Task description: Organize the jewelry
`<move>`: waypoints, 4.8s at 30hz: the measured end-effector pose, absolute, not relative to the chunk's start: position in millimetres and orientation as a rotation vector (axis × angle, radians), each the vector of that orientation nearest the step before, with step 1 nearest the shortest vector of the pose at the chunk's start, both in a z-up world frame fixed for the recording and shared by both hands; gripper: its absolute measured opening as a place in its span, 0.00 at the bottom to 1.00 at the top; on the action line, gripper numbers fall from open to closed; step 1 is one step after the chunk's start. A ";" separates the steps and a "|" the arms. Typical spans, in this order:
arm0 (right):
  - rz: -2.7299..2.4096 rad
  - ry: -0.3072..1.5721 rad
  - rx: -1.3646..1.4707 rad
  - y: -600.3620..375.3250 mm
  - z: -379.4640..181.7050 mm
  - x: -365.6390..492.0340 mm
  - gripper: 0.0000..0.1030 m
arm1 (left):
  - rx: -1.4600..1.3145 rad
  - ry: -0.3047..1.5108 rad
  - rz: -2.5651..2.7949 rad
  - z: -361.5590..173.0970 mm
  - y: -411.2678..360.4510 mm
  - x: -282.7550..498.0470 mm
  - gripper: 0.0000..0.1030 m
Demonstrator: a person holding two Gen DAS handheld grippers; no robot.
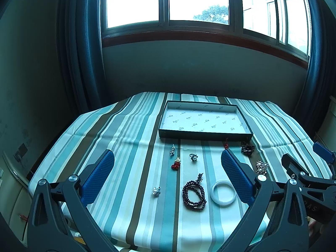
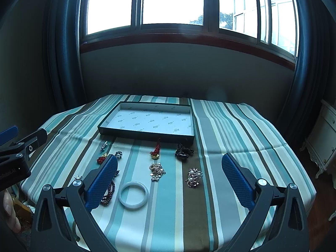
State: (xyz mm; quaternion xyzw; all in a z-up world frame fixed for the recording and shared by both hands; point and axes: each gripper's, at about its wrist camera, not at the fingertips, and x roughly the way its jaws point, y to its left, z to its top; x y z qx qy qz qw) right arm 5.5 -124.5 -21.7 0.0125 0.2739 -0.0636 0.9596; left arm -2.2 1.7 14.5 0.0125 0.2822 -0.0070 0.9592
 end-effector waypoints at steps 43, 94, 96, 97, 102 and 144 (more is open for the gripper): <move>-0.128 0.556 0.021 -124.4 -23.1 5.3 0.96 | 0.029 0.580 -0.012 4.2 -1.4 -4.3 0.98; -0.049 0.938 0.128 -159.0 -146.4 102.3 0.96 | -0.014 1.096 -0.067 -151.4 40.0 96.5 0.36; -0.050 0.938 0.132 -160.4 -146.5 103.0 0.96 | -0.023 1.102 -0.092 -150.0 39.1 95.2 0.26; -0.050 0.938 0.134 -161.0 -146.6 103.3 0.96 | -0.040 1.106 -0.110 -149.5 39.1 94.8 0.23; -0.049 0.943 0.140 -162.4 -148.6 103.8 0.96 | -0.018 1.102 -0.108 -149.9 34.8 95.8 0.15; -0.165 1.013 0.178 -206.8 -168.0 145.8 0.73 | -0.024 1.009 -0.089 -130.6 43.7 142.0 0.11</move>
